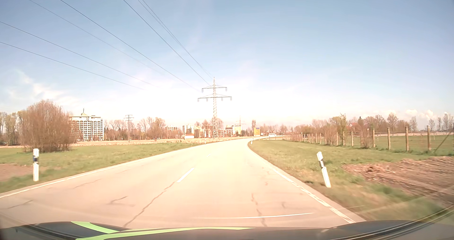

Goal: Follow the waypoints while adhering to traffic rules and regulations

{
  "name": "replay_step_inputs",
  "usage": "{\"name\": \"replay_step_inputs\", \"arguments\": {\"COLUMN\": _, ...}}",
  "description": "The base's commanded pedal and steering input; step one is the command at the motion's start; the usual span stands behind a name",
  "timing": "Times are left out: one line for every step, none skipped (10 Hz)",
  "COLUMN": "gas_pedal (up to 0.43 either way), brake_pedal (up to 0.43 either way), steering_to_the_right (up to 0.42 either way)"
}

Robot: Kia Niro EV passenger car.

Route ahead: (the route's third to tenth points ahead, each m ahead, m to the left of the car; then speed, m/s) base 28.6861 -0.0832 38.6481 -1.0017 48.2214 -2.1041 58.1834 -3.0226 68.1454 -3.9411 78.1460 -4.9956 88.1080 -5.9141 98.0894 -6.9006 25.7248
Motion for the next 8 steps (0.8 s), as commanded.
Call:
{"name": "replay_step_inputs", "arguments": {"gas_pedal": 0.177, "brake_pedal": 0.000, "steering_to_the_right": 0.010}}
{"name": "replay_step_inputs", "arguments": {"gas_pedal": 0.098, "brake_pedal": 0.000, "steering_to_the_right": 0.010}}
{"name": "replay_step_inputs", "arguments": {"gas_pedal": 0.000, "brake_pedal": 0.000, "steering_to_the_right": 0.010}}
{"name": "replay_step_inputs", "arguments": {"gas_pedal": 0.000, "brake_pedal": 0.000, "steering_to_the_right": 0.010}}
{"name": "replay_step_inputs", "arguments": {"gas_pedal": 0.000, "brake_pedal": 0.000, "steering_to_the_right": 0.009}}
{"name": "replay_step_inputs", "arguments": {"gas_pedal": 0.000, "brake_pedal": 0.000, "steering_to_the_right": 0.008}}
{"name": "replay_step_inputs", "arguments": {"gas_pedal": 0.000, "brake_pedal": 0.000, "steering_to_the_right": 0.008}}
{"name": "replay_step_inputs", "arguments": {"gas_pedal": 0.000, "brake_pedal": 0.000, "steering_to_the_right": 0.008}}
